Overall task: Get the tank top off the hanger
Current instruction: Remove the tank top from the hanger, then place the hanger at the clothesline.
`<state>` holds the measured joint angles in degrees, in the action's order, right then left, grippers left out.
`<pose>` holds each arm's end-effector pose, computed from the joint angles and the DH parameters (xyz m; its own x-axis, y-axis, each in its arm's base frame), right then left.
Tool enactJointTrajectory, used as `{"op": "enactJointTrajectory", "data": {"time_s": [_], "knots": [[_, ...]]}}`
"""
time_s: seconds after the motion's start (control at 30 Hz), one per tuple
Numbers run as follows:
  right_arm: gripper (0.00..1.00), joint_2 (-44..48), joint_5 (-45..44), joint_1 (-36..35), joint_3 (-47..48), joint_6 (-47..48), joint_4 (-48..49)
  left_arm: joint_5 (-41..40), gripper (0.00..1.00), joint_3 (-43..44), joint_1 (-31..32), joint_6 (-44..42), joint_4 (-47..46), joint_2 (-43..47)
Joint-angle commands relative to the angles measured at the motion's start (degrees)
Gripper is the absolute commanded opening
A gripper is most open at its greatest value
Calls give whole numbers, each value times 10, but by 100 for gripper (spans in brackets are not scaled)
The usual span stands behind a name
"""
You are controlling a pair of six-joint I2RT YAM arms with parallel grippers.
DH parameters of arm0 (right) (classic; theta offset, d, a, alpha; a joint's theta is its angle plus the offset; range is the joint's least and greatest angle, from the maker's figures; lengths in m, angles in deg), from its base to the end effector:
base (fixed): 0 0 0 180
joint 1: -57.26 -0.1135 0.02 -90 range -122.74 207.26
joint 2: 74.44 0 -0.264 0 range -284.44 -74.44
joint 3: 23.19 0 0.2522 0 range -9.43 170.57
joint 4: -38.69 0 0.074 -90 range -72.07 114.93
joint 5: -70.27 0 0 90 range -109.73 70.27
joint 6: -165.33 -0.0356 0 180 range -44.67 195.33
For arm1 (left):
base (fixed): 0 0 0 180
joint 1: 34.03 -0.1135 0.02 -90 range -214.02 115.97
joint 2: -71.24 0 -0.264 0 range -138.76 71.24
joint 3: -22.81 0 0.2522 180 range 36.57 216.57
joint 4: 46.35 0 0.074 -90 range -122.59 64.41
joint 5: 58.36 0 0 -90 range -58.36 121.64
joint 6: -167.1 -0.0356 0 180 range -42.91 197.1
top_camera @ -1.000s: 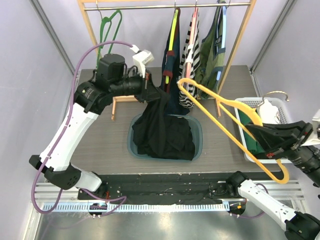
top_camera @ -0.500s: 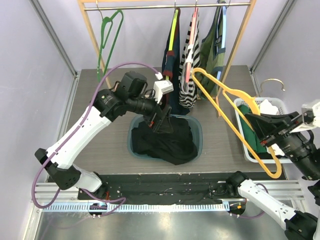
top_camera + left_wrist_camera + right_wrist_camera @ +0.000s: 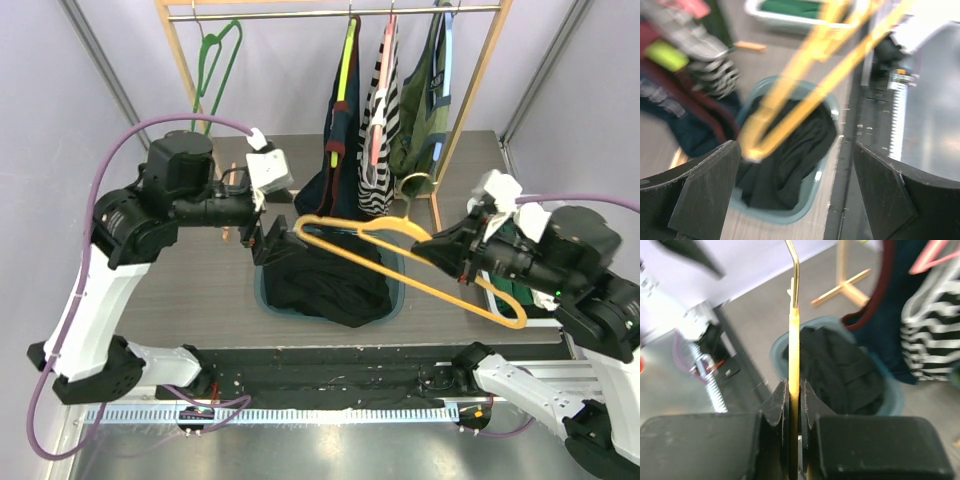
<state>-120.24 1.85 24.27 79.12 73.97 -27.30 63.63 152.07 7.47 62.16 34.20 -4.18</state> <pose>0.0606 0.0550 0.4955 -0.1573 -0.0758 -0.9846 -0.8071 0.5844 0.0840 0.1339 -0.1436 0.5258 -0.0890 0.3707 -0.9245 0.9722 0.2340 0.0002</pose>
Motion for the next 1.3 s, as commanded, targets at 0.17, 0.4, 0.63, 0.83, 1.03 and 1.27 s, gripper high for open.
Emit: {"op": "enactJointTrajectory", "data": {"time_s": [0.17,0.4,0.63,0.83,1.03,1.27], "knots": [[1,-28,194,0,-28,11,76,84,100,-104,-68,90,-57,19],[1,-53,278,-1,-36,25,88,325,93,-84,-87,-41,69,11],[1,-53,275,-1,-36,30,90,380,70,-70,-91,-50,111,10],[1,-55,245,-1,-23,30,115,354,59,-113,-91,-17,73,18],[1,-68,231,-1,-26,17,141,259,34,-139,-90,31,22,23],[1,-68,223,-1,-43,15,165,234,3,-135,-90,18,24,29]]}}
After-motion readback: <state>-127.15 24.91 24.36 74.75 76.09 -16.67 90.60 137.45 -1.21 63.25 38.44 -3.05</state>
